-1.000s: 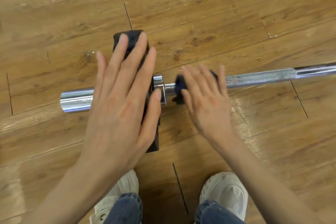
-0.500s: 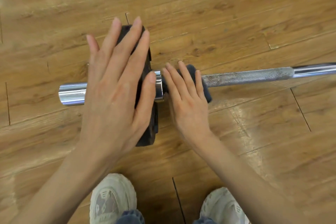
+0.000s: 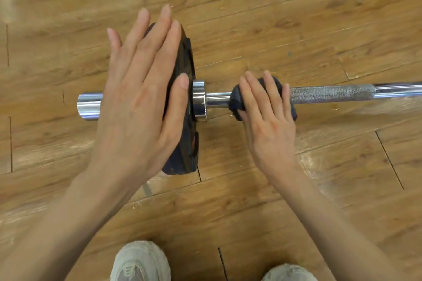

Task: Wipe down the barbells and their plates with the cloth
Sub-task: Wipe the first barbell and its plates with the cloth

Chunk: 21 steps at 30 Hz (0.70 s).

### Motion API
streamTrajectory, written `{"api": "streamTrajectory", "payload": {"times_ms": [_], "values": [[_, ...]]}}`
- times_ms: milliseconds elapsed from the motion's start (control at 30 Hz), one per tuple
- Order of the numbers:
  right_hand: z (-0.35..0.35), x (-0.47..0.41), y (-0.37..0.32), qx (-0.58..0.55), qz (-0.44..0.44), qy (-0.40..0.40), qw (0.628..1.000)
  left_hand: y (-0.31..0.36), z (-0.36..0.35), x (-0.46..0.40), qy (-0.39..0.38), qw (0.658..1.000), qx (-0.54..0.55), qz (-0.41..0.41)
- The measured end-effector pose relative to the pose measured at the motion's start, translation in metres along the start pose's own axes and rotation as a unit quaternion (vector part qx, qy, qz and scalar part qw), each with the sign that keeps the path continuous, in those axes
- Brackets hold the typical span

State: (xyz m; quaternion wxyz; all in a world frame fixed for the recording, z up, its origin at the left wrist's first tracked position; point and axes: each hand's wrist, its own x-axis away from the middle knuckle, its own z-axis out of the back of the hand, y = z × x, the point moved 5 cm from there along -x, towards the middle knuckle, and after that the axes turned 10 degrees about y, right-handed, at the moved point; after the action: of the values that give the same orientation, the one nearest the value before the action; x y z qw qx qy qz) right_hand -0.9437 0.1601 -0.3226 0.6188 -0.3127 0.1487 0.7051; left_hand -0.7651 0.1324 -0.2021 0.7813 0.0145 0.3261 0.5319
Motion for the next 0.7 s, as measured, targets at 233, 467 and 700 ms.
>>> {"api": "streamTrajectory", "payload": {"times_ms": [233,467,700], "values": [[-0.018,-0.015,-0.010,0.004,0.087,-0.005,0.996,-0.005,-0.012,-0.007,0.021,1.000,0.000,0.002],[-0.036,-0.024,-0.027,0.001,0.087,0.003,0.996,-0.020,-0.020,-0.038,0.015,0.999,0.011,0.027],[-0.042,-0.034,-0.016,0.019,0.034,0.015,0.999,-0.018,-0.023,-0.039,0.053,0.998,0.030,0.008]]}}
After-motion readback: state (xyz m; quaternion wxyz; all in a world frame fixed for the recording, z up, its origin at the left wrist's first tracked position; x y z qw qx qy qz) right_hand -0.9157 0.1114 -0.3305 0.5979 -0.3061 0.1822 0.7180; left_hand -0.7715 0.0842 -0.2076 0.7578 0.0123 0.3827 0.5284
